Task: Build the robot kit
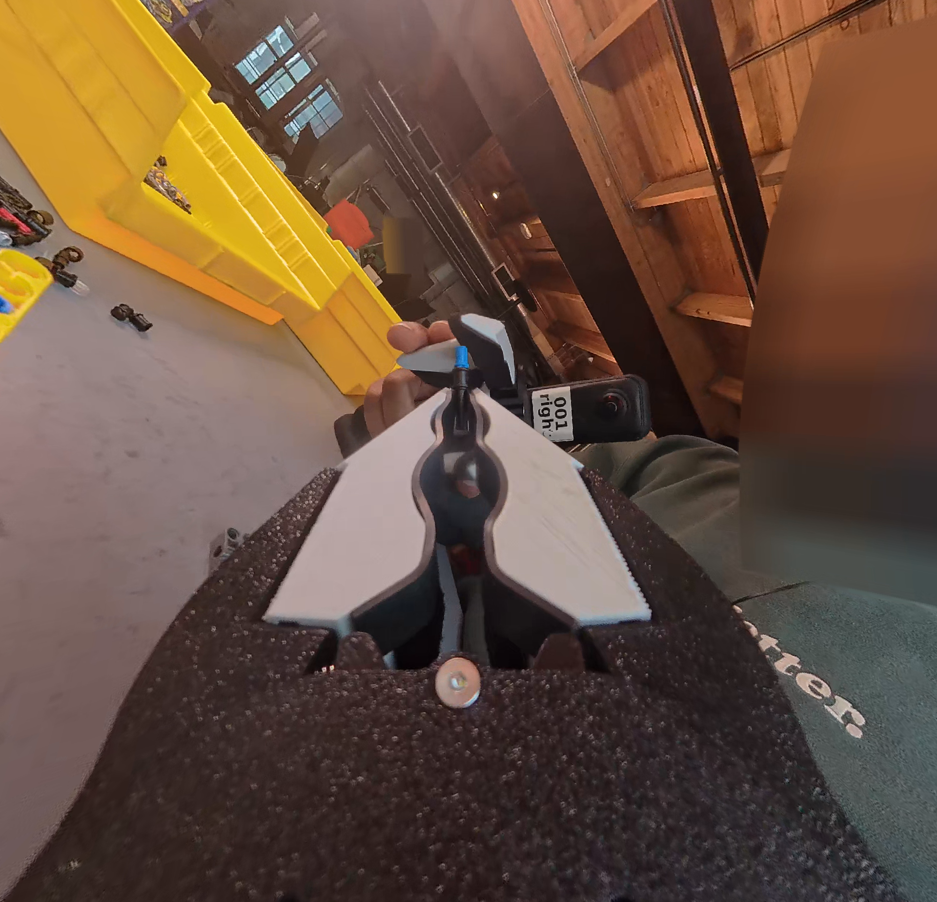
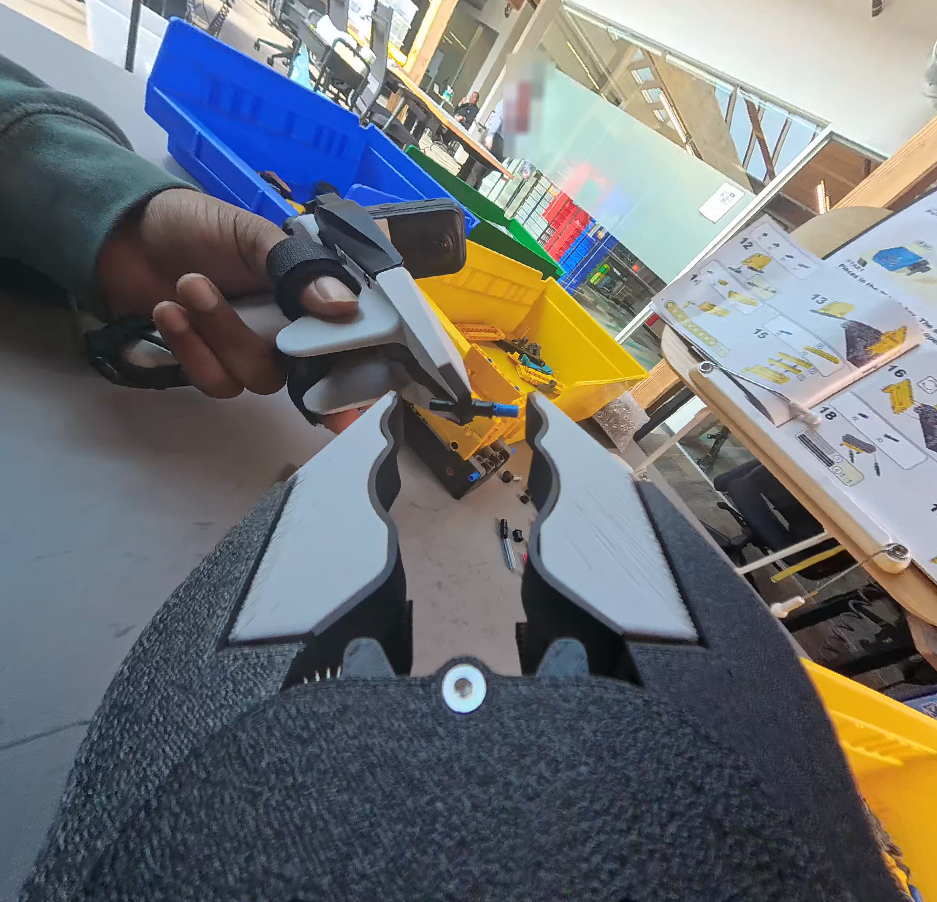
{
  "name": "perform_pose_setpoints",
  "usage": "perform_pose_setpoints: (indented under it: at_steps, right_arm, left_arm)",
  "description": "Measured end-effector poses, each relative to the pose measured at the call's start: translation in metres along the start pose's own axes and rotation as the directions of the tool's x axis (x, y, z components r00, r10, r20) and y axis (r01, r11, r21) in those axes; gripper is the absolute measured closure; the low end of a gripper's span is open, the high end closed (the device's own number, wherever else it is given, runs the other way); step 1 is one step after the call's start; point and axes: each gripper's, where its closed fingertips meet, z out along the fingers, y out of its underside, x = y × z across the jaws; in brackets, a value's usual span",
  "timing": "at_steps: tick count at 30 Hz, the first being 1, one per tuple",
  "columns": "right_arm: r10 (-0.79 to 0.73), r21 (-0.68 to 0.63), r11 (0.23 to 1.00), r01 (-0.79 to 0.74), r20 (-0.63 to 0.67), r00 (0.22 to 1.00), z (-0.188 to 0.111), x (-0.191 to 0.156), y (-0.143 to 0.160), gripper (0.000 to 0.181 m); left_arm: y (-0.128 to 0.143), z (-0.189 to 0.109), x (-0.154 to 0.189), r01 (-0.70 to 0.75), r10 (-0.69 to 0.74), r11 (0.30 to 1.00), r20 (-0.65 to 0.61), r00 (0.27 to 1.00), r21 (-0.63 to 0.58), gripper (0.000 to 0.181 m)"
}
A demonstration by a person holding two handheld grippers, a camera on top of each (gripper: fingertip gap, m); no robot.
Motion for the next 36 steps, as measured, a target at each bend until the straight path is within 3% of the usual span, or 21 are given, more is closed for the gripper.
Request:
perform_pose_setpoints:
  at_steps: [2,16,29,34,36]
  right_arm:
    - [-0.001,-0.013,1.0,0.001,-0.016,1.0,0.001,0.002,0.003,0.146]
    - [0.102,0.021,0.995,-0.102,0.036,0.994,0.001,-0.003,-0.002,0.149]
    - [-0.079,0.057,0.995,0.077,0.039,0.996,-0.002,-0.011,-0.004,0.148]
    - [-0.011,-0.006,1.0,0.012,0.19,0.982,-0.003,-0.028,0.012,0.15]
    - [-0.008,-0.02,1.0,0.013,0.213,0.977,-0.005,-0.028,0.017,0.158]
  left_arm:
    - [0.003,0.002,-0.001,0.01,-0.01,1.0,0.002,1.0,-0.008,0.179]
    - [0.006,0.0,0.004,0.066,-0.067,0.998,-0.05,0.997,-0.01,0.178]
    - [0.019,0.0,0.004,-0.255,0.275,0.941,0.065,0.959,-0.222,0.177]
    - [0.029,-0.014,-0.016,-0.39,0.488,0.821,0.155,0.859,-0.417,0.178]
    - [0.031,-0.017,-0.019,-0.409,0.53,0.786,0.165,0.832,-0.463,0.178]
